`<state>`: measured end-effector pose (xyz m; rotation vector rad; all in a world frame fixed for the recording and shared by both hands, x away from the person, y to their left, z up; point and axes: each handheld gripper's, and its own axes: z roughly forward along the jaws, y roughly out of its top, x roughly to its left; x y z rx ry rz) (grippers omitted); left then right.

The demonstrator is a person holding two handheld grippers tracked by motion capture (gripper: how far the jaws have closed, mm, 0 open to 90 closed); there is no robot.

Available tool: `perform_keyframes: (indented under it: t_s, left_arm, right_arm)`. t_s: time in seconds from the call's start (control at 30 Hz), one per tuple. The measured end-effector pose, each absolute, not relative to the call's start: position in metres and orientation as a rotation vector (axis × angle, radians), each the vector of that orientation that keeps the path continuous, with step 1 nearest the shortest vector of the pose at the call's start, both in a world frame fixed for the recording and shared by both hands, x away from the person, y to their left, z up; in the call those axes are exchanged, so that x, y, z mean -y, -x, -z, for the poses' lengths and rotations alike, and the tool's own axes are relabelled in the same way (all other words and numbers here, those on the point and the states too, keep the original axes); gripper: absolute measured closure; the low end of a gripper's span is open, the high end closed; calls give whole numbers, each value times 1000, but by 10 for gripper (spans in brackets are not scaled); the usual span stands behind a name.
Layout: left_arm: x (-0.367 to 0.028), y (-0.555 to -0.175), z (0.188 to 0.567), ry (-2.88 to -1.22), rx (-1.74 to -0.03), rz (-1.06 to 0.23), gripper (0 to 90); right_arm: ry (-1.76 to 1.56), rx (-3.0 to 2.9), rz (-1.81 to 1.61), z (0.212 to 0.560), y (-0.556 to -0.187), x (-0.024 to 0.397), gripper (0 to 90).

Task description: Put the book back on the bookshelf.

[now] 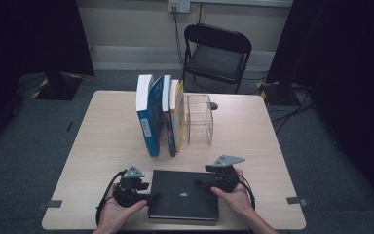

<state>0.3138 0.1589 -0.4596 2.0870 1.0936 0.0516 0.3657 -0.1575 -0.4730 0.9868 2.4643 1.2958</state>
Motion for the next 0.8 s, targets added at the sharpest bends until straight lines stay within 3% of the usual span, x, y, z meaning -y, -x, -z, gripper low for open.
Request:
perform_keyframes:
  t_s: [0.5,0.8]
  left_arm:
    - [-161,-327,466,-2033,-1141,92,471]
    - [-147,-336,466,-2052,-1087,62,466]
  right_arm:
    - [-1033,-2512,-1409,481,-375,158,308]
    - [-1074,-2550,-1439,483,-363,172,314]
